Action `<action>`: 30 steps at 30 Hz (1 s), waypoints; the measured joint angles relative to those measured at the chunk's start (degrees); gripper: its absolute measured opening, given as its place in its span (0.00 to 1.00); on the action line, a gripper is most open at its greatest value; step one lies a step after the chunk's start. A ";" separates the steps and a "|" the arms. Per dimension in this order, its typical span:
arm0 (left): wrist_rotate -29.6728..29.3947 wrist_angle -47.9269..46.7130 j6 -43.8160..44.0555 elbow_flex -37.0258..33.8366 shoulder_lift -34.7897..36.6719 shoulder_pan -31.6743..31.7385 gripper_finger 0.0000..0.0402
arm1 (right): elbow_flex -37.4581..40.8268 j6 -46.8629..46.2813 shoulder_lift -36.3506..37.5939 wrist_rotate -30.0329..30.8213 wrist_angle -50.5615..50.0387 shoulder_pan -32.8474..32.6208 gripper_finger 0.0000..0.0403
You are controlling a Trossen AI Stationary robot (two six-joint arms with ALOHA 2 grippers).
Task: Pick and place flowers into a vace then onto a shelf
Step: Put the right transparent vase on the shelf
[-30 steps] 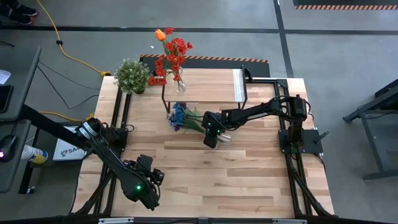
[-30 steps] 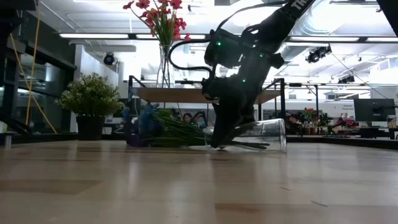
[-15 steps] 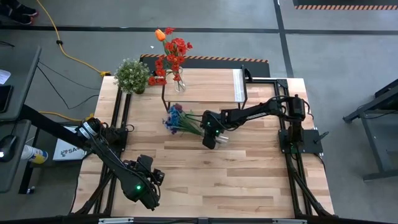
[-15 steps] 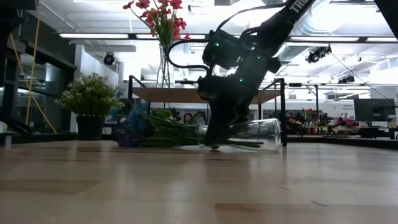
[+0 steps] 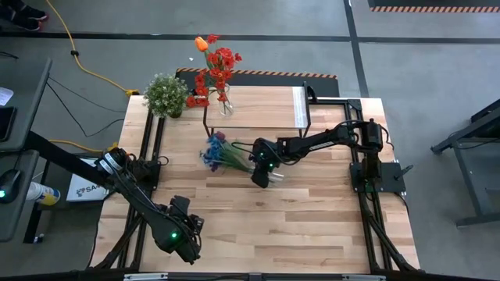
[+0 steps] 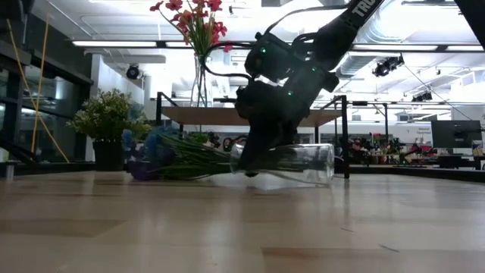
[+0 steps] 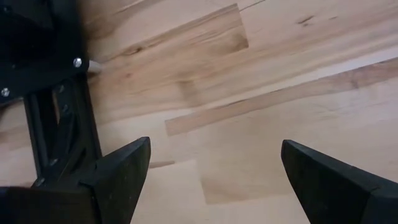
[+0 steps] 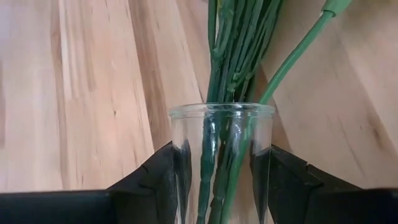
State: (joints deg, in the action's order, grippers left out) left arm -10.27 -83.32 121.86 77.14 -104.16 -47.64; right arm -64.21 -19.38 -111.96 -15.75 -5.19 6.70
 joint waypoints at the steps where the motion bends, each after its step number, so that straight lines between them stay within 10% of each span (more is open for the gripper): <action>1: 0.39 0.03 0.00 0.00 0.00 0.00 0.98 | -0.01 0.02 0.00 -0.06 0.39 0.00 0.43; 30: 0.11 -0.54 0.17 0.00 0.00 0.00 0.98 | 10.35 -7.26 0.28 -2.65 20.55 0.00 0.43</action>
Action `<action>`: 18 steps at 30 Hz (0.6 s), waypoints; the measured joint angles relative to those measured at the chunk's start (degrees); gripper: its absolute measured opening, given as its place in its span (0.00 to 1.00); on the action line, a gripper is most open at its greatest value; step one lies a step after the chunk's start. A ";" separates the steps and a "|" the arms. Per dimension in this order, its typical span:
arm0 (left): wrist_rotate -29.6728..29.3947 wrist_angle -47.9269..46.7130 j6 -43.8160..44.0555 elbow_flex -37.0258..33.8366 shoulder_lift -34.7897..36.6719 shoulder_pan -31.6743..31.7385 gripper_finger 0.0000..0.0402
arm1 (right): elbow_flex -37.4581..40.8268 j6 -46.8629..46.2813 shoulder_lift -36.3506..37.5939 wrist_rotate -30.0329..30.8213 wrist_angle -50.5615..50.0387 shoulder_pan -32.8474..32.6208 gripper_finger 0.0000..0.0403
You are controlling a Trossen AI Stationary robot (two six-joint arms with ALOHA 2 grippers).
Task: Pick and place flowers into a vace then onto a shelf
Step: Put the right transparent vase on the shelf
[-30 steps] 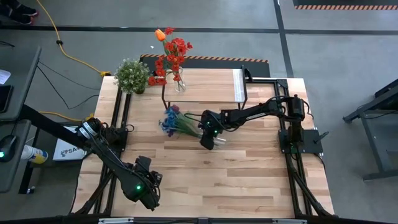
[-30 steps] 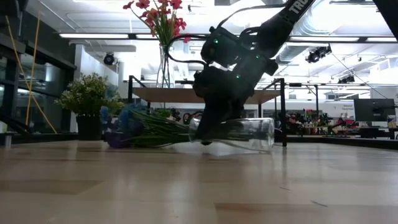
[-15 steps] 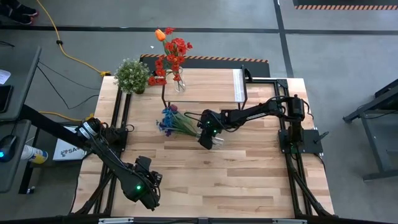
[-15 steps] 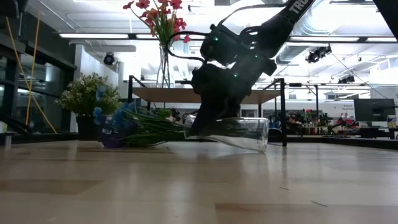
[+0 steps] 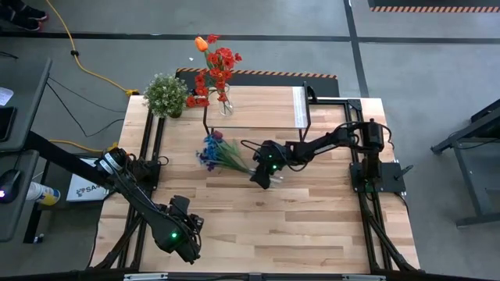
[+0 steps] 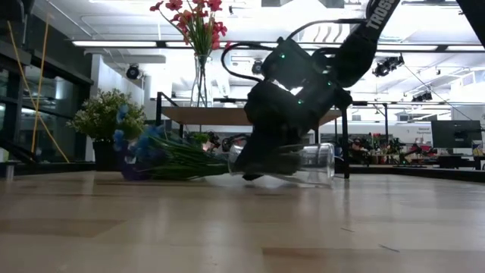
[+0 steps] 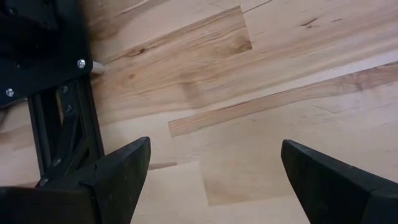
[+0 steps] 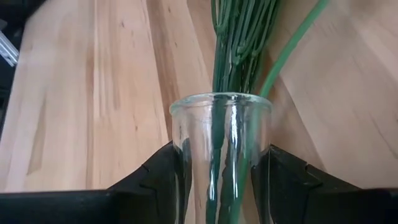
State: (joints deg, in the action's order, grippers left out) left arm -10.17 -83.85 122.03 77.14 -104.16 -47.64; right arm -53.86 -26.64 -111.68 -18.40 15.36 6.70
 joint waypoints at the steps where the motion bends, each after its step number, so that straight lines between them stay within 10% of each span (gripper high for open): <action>1: 0.01 0.02 0.06 0.00 0.00 0.00 0.98 | 0.04 -0.15 0.00 0.10 0.68 0.00 0.42; 18: 0.01 0.13 1.28 0.00 0.00 0.00 0.98 | 0.06 0.16 -0.09 2.04 5.68 0.00 0.42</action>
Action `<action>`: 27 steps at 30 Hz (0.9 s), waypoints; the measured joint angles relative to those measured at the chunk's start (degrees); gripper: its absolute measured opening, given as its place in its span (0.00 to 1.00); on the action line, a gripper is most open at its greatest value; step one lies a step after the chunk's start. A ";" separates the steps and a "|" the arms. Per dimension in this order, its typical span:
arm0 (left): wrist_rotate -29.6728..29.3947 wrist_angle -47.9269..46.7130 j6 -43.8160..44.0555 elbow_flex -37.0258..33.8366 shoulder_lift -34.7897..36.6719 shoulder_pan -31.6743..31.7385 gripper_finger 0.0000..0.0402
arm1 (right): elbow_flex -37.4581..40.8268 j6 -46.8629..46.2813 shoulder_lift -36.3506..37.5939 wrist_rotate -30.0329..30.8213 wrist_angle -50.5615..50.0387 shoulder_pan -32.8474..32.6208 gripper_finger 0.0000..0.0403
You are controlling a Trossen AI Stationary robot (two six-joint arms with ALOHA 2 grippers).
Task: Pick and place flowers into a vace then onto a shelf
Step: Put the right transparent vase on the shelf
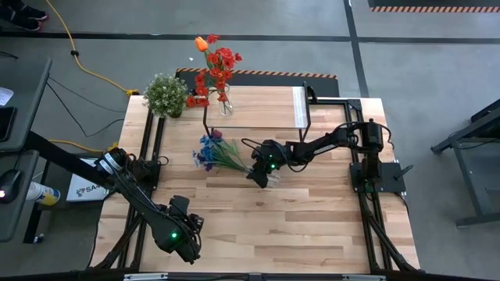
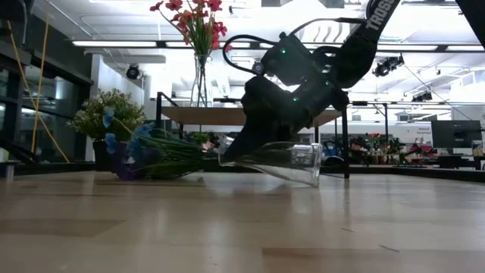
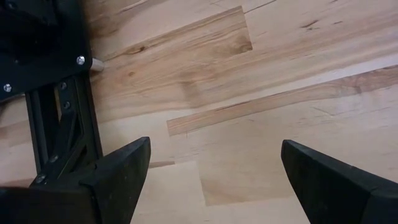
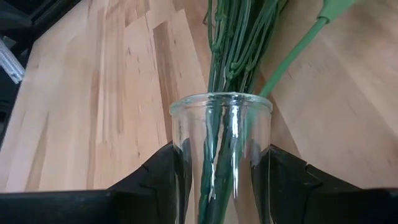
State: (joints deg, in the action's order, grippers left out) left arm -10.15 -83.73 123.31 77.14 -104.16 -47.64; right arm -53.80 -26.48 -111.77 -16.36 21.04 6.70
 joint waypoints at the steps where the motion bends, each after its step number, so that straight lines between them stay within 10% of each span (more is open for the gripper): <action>1: 0.00 -0.02 0.00 0.00 0.00 0.00 0.98 | 0.00 0.00 0.00 0.32 -0.16 0.00 0.42; 27: -11.81 -1.69 2.63 0.00 -0.01 6.60 0.98 | 0.00 1.46 -0.02 2.54 1.14 0.07 0.42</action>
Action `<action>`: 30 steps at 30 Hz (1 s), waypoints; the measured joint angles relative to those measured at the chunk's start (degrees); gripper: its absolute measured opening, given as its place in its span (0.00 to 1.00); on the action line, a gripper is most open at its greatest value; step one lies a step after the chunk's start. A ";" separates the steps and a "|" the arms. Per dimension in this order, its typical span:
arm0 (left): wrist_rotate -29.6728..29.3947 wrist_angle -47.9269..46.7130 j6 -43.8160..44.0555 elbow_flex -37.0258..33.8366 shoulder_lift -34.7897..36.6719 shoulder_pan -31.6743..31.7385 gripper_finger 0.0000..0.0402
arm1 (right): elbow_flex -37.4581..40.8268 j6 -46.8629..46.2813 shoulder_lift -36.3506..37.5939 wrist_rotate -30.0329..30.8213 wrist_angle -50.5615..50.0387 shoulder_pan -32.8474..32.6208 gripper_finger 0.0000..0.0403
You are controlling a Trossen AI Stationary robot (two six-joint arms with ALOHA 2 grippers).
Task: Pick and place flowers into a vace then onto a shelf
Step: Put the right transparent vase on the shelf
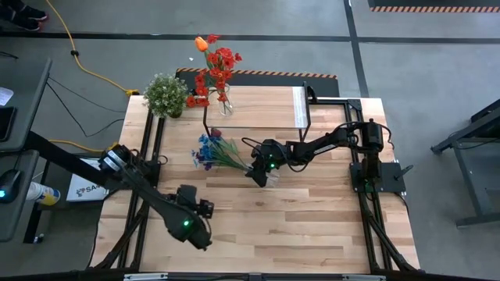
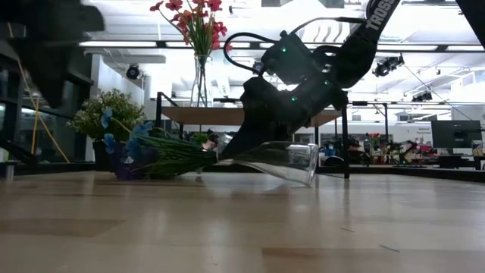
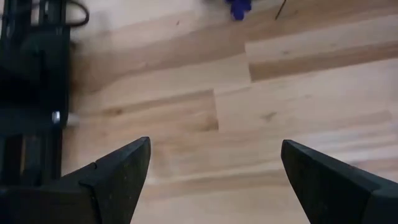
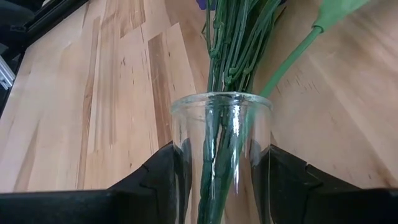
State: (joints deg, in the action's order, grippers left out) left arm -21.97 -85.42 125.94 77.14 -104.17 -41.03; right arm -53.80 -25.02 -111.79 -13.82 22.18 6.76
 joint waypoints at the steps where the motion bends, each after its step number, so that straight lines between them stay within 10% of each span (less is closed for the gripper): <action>1: -0.52 -0.02 -1.60 0.00 0.00 0.84 0.98 | 0.00 0.00 0.00 -0.02 -0.01 0.00 0.42; 30: -2.81 8.47 -14.72 0.07 0.15 12.36 0.98 | 0.00 1.53 0.00 -1.59 -0.05 0.00 0.42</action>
State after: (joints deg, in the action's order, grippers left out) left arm -24.77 -76.95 111.22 77.21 -104.01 -28.67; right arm -53.80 -23.48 -111.79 -15.41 22.13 6.76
